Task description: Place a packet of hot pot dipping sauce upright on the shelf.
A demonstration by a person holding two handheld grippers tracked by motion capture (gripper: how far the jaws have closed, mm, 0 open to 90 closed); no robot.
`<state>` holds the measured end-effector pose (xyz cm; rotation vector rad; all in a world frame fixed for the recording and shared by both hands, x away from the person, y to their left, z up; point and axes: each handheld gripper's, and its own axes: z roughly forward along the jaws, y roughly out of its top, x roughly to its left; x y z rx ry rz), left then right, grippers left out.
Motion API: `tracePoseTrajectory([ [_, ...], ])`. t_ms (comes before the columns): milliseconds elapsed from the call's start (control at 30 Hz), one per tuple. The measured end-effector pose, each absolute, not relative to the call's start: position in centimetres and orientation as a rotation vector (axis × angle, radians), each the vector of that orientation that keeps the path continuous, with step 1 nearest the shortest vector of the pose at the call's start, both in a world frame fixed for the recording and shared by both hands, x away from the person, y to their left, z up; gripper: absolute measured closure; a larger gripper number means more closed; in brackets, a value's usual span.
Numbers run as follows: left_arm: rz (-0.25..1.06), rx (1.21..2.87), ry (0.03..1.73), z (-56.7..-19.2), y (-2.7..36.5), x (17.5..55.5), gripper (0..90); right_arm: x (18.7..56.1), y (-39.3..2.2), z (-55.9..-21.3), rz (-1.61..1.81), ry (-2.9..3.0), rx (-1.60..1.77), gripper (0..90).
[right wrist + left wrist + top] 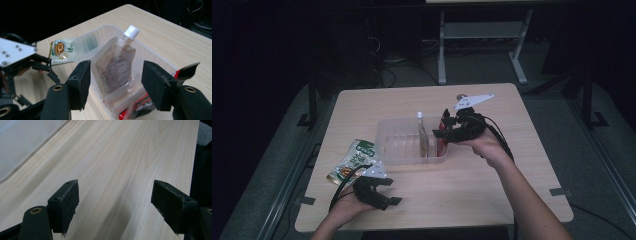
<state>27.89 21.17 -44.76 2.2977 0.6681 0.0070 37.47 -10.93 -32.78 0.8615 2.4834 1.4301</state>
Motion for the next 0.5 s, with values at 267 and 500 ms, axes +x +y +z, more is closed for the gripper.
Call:
tracePoseTrajectory([
  [267, 0.006, 2.291, 0.675, -44.6, 21.4, 27.9, 22.1, 35.2, -12.3, -33.0, 1.442, 2.504, 0.799, 36.2],
  [500, 0.009, 2.295, 0.675, -44.4, 21.6, 27.9, 22.5, 32.8, -14.1, -34.5, 1.429, 2.515, 0.734, 35.0],
])
